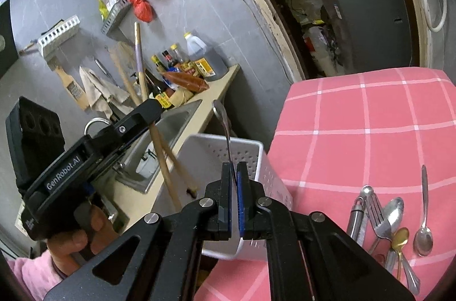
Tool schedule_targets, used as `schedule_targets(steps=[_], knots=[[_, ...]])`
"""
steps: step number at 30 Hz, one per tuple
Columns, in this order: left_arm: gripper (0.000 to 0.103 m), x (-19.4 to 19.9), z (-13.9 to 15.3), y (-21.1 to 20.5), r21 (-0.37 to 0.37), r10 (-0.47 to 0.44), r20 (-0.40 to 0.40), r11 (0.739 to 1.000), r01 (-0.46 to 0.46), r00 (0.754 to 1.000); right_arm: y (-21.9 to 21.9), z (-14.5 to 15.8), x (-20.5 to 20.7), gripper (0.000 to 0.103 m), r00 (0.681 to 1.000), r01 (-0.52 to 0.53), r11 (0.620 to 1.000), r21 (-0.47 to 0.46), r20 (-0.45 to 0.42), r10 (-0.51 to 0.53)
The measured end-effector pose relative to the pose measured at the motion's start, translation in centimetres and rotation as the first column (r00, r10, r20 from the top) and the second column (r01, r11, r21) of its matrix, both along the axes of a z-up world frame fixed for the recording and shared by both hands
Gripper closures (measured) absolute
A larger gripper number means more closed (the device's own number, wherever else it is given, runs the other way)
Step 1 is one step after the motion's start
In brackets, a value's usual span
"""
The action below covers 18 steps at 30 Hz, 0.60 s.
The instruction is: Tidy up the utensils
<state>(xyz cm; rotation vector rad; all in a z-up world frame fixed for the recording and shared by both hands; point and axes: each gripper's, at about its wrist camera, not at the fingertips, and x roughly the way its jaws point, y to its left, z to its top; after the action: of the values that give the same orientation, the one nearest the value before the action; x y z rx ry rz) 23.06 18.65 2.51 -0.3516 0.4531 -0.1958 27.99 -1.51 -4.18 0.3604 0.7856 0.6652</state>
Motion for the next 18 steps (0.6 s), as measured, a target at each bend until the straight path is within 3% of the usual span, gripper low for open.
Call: schedule_targets(steps=[2, 4, 6, 12, 18], knots=[[0.09, -0.1, -0.1, 0.2, 0.002, -0.014, -0.017, 1.0, 0.014, 1.0, 0.0, 0.2, -0.2, 0.097, 1.0, -0.003, 1.0, -0.005, -0.005, 0.003], [0.089, -0.2, -0.2, 0.3, 0.008, -0.024, -0.028, 1.0, 0.024, 0.999, -0.1, 0.4, -0.4, 0.086, 1.0, 0.0, 1.0, -0.007, -0.003, 0.0], [0.087, -0.4, -0.2, 0.3, 0.01, -0.028, -0.037, 1.0, 0.028, 0.999, -0.2, 0.6, -0.6, 0.083, 1.0, 0.004, 1.0, -0.003, 0.005, -0.004], [0.078, -0.8, -0.8, 0.6, 0.001, -0.021, -0.059, 1.0, 0.022, 0.998, -1.3, 1.8, -1.4, 0.079, 0.999, 0.038, 0.999, -0.003, 0.04, -0.038], [0.077, -1.1, -1.6, 0.5, -0.003, -0.017, -0.088, 1.0, 0.017, 0.996, -2.9, 2.2, -2.0, 0.078, 0.997, 0.069, 0.998, -0.001, 0.04, -0.069]])
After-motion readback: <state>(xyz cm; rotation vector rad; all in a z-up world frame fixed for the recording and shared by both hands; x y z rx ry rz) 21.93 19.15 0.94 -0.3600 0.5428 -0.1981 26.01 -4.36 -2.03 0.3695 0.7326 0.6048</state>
